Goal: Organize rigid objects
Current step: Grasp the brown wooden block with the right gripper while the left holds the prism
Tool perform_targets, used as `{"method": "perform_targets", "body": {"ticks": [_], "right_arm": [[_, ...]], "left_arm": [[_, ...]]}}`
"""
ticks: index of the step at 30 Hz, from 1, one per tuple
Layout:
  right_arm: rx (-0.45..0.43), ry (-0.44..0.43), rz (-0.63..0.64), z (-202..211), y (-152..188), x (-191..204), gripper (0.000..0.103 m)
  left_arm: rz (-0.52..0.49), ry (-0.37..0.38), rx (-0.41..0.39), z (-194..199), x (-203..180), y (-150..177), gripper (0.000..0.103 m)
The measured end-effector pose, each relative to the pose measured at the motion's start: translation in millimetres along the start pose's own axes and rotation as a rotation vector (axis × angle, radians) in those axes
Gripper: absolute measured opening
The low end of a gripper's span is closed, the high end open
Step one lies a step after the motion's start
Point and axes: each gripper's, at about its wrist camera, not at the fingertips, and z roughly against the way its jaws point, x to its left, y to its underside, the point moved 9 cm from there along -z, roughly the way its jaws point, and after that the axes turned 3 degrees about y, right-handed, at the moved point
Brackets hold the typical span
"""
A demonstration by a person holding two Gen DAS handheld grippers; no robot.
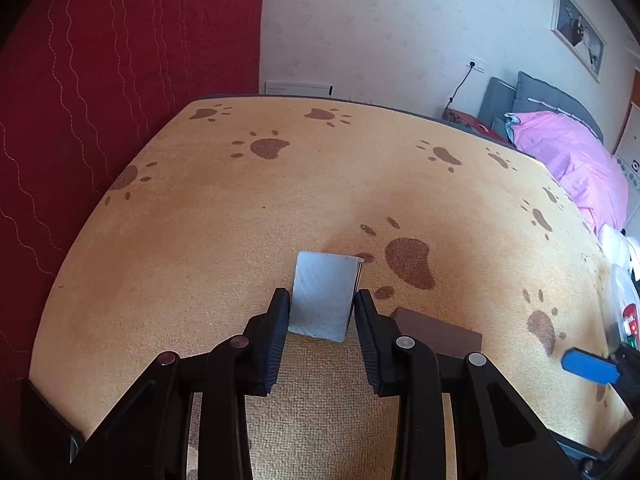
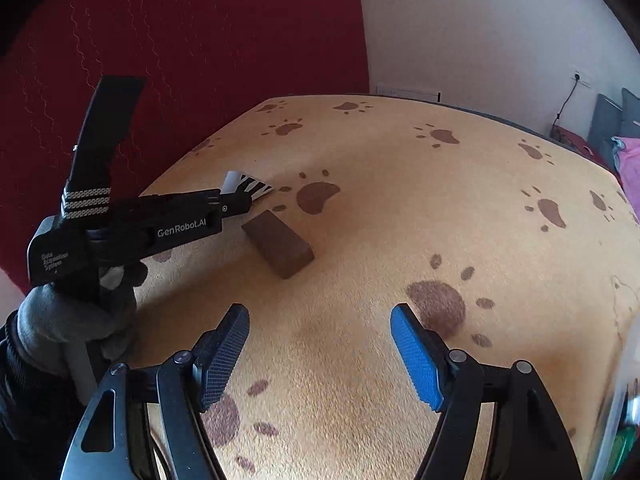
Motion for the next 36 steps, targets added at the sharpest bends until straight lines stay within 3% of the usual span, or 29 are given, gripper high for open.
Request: {"method": "perform_targets", "body": {"ticks": [9, 18, 28, 36], "right_arm": [[0.018, -0.020, 0.080, -36.2, -24.3, 21.3, 0.054], [0.011, 0.010, 0.152, -49.7, -29.4, 33.4, 0.046], [0.014, 0.009, 0.087, -33.6, -18.2, 24.4, 0.032], [-0.001, 0.000, 0.014, -11.0, -5.6, 12.5, 0.029]], "left_arm": [[0.026, -0.038, -0.005, 0.2, 13.0, 1.8, 0.034], [0.073, -0.032, -0.001, -1.8, 21.3, 2.2, 0.035], [0.066, -0.026, 0.002, -4.1, 19.7, 2.1, 0.042], [0.062, -0.027, 0.004, -6.6, 16.9, 0.0, 0.046]]}}
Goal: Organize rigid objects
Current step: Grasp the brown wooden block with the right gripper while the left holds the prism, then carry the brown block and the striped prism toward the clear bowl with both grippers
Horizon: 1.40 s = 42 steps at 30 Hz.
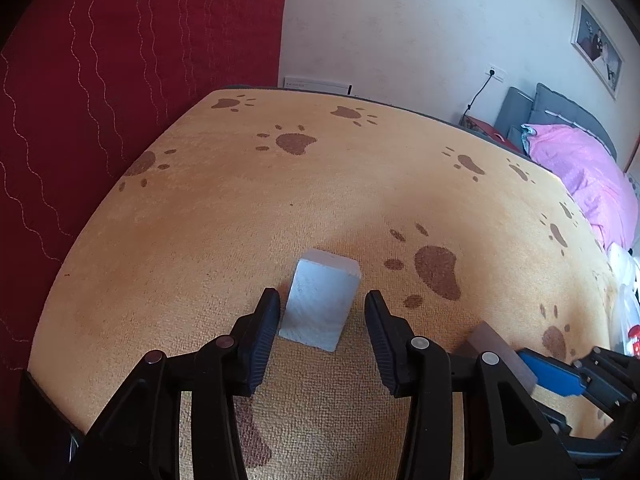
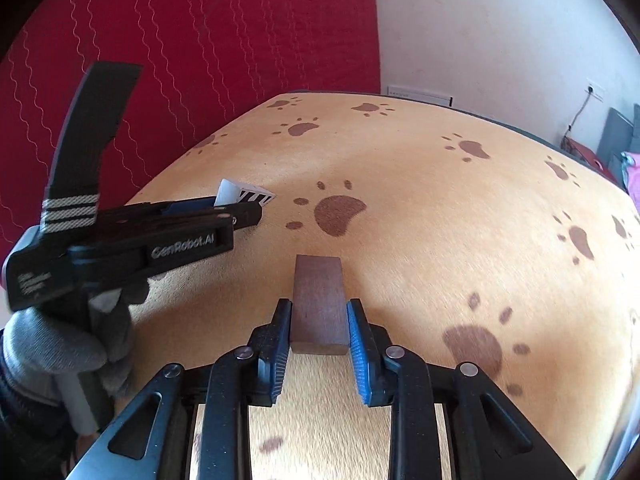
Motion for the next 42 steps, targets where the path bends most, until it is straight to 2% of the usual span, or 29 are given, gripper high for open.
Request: {"method": "perform_targets", "body": {"ticks": [5, 7, 13, 21, 27, 42], "right_arm": [[0.015, 0.007, -0.010, -1.8, 7.9, -3.8, 0.029], [0.021, 0.009, -0.008, -3.6, 9.7, -4.1, 0.029], [0.016, 0.021, -0.005, -6.8, 5.4, -4.7, 0.031], [0.018, 0.051, -0.001, -14.2, 2.7, -3.3, 0.033], [0.015, 0.072, 0.005, -7.9, 7.6, -2.5, 0.030], [-0.012, 0.012, -0.132, 39.5, 33.1, -21.0, 0.030]], "left_arm": [[-0.012, 0.001, 0.003, -2.3, -2.6, -1.7, 0.044], [-0.015, -0.002, 0.003, -2.5, -3.2, -1.6, 0.033], [-0.004, 0.016, -0.021, 2.4, -3.3, -2.9, 0.032], [-0.043, 0.011, -0.060, 14.4, -12.4, -4.3, 0.031], [-0.044, 0.015, -0.035, 9.8, -12.9, -2.4, 0.031], [-0.043, 0.007, 0.006, -0.7, -11.9, 1.2, 0.032]]}}
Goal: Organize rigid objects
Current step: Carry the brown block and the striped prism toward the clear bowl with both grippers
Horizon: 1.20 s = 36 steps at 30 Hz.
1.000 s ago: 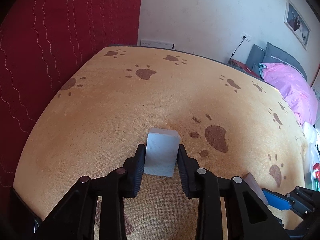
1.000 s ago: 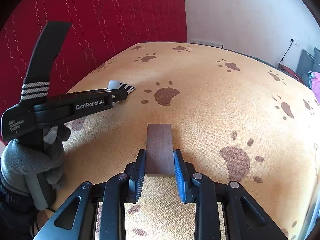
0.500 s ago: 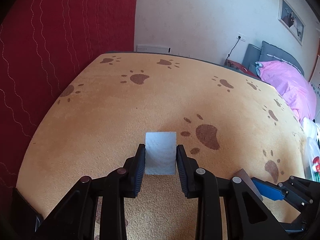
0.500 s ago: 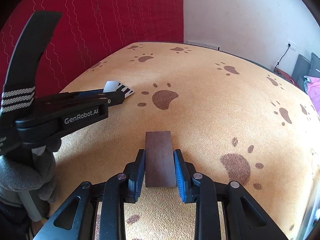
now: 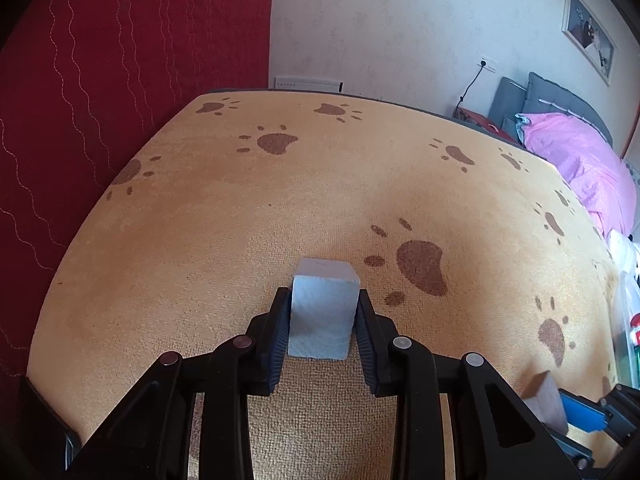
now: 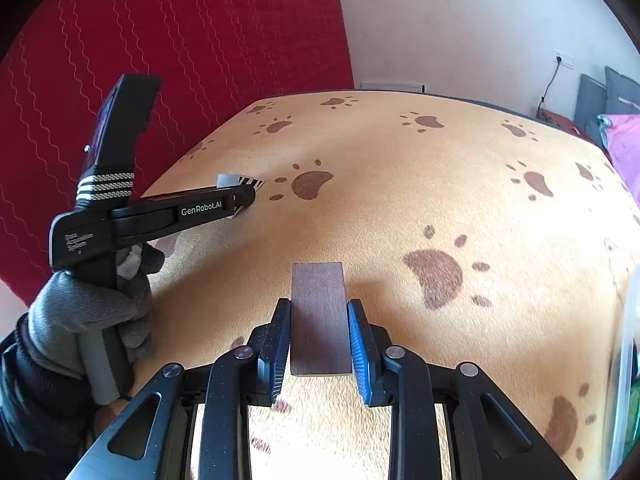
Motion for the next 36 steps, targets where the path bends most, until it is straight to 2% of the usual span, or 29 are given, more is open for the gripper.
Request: {"method": "perform_targets", "body": {"ticks": [10, 18, 36], "right_arm": [[-0.043, 0.013, -0.071, 33.1, 12.6, -20.5, 0.030], [-0.073, 0.048, -0.143, 54.5, 22.3, -52.0, 0.030], [-0.163, 0.102, -0.254, 98.1, 31.7, -110.0, 0.030]], "left_arm": [[-0.039, 0.015, -0.046, 14.2, -16.6, -1.2, 0.031], [-0.145, 0.016, -0.087, 36.6, -56.4, 6.2, 0.031], [-0.260, 0.063, -0.077, 63.1, -137.9, 40.1, 0.031]]}}
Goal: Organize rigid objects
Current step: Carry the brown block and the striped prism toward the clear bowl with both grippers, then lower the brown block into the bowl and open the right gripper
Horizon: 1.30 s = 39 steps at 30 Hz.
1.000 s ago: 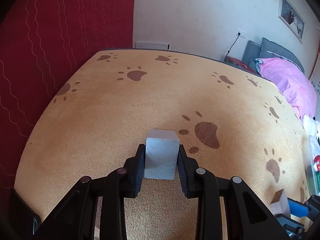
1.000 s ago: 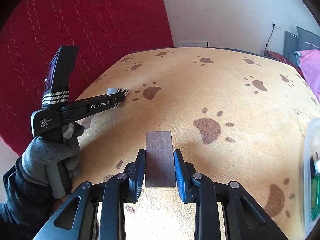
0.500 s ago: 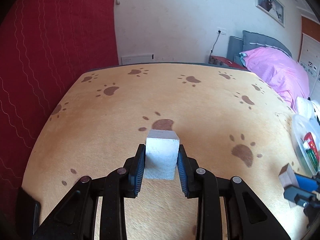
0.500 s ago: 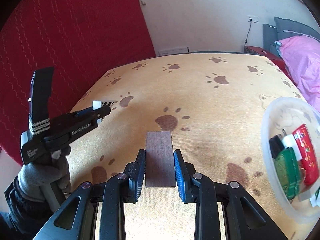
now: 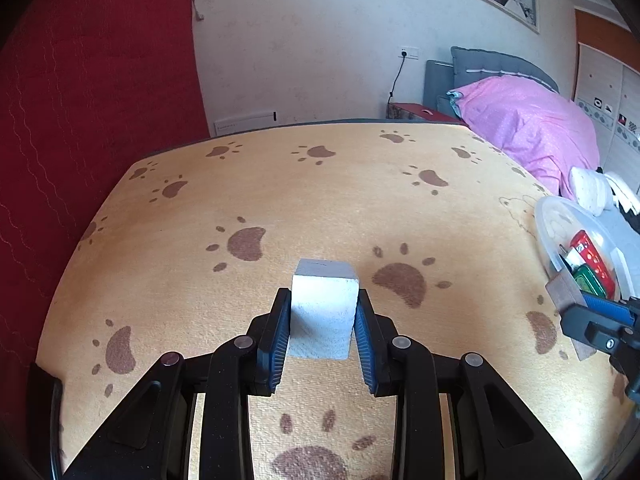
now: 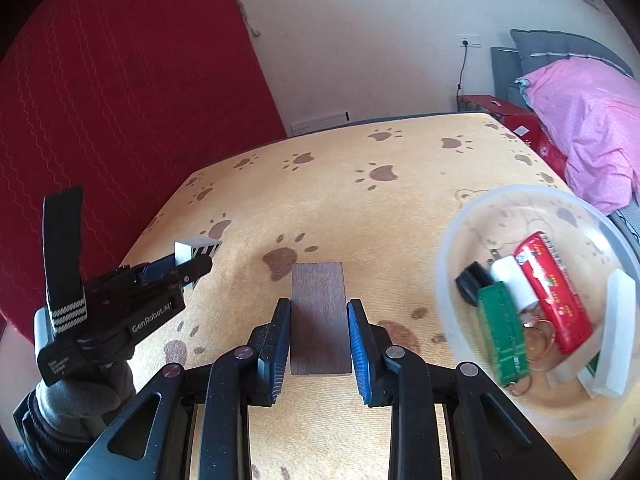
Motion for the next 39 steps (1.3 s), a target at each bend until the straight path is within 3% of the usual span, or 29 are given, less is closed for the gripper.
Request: {"method": "perform_targets", "body": {"ticks": [30, 32, 34, 39], "right_arm": [[-0.135, 0.201, -0.225, 44.6, -21.3, -147.9, 0.031], [-0.134, 0.215, -0.243, 44.0, -18.2, -158.9, 0.037], [-0.133, 0.224, -0.270, 44.2, -14.1, -168.2, 0.051], [-0.130, 0.235, -0.291, 46.8, -7.8, -181.6, 0.053]], "left_arm": [[-0.145, 0.125, 0.019, 7.3, -116.6, -3.7, 0.031], [-0.151, 0.140, 0.022, 7.9, -124.6, -4.3, 0.031], [-0.156, 0.153, 0.025, 8.3, -132.4, -4.9, 0.031], [-0.162, 0.197, 0.029, 10.4, -151.9, -6.7, 0.031]]}}
